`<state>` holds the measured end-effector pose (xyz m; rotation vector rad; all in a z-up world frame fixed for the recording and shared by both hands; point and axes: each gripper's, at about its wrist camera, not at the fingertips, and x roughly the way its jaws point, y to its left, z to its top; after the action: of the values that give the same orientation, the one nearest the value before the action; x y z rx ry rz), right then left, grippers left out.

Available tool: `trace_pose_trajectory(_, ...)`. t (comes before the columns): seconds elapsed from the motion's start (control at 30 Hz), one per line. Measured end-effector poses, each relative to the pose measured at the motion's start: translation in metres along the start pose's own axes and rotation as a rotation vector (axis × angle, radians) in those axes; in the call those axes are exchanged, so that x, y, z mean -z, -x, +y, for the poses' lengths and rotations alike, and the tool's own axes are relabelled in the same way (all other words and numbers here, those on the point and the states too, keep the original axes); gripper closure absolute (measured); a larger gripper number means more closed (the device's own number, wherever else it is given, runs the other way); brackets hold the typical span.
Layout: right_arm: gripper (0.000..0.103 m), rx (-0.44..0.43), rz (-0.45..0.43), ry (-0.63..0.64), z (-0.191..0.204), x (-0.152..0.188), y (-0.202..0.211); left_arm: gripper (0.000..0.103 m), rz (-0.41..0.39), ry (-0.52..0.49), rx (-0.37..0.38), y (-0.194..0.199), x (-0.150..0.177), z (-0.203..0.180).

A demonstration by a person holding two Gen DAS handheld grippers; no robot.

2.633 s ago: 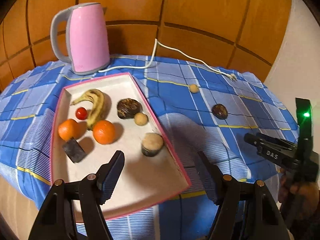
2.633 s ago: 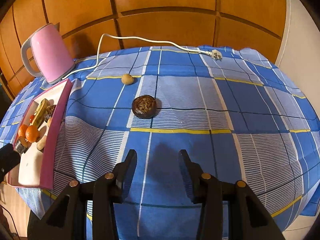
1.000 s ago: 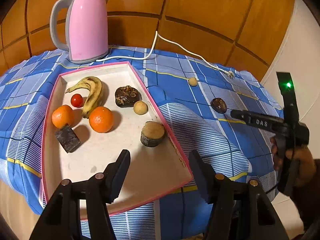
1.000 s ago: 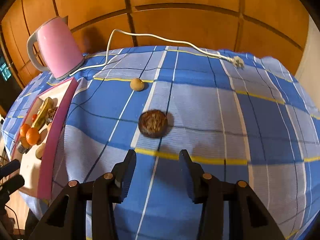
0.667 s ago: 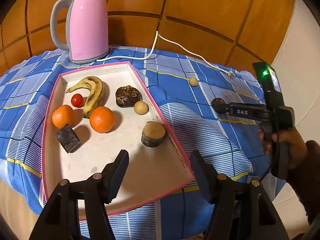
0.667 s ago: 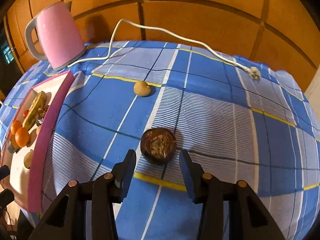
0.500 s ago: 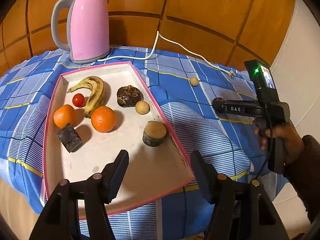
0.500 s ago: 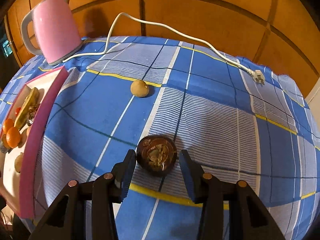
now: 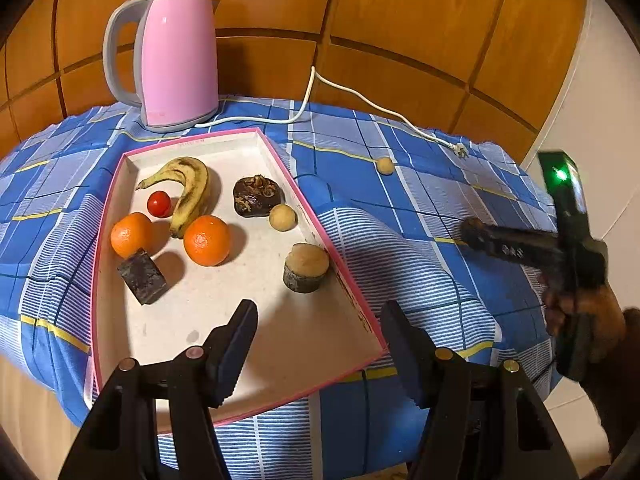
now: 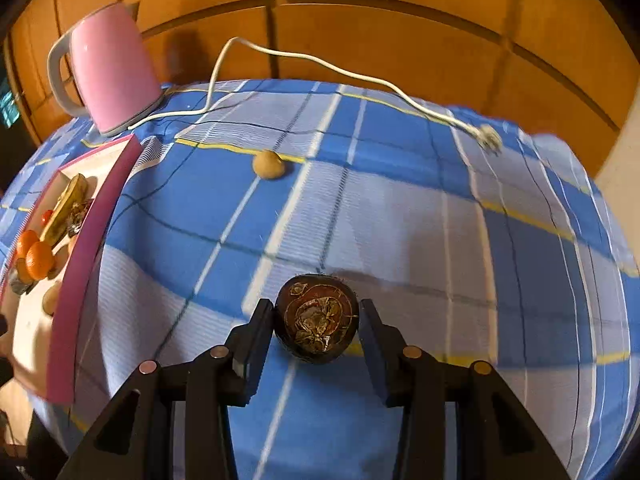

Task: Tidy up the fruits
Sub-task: 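Close the right gripper on the dark brown fruit and lift it, then reach the left gripper to the small yellow ball and grasp it while the right gripper holds the brown fruit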

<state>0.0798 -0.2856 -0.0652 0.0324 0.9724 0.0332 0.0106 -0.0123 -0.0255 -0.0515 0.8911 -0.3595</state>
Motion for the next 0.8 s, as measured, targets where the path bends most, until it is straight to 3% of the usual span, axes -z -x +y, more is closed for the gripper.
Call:
trace_pose_trajectory(0.37,0.059,-0.015,-0.019,-0.093,-0.022,0.036,0.008,0.038,0.003,-0.024,-0.008,0.003,-0.002,-0.006)
trace_pose_trajectory(0.47,0.05,-0.035,-0.035,-0.125,-0.026,0.039,0.007,0.038,0.012,-0.03,-0.013,0.001,-0.003,-0.008)
trace_pose_trajectory(0.53,0.036,-0.046,-0.048,-0.14,-0.029,0.042,0.008,0.038,0.016,-0.036,-0.012,0.001,-0.004,-0.009)
trace_pose_trajectory(0.8,0.036,-0.05,-0.09,-0.121,-0.031,0.053,0.016,0.038,0.034,-0.032,-0.027,-0.005,-0.017,-0.012)
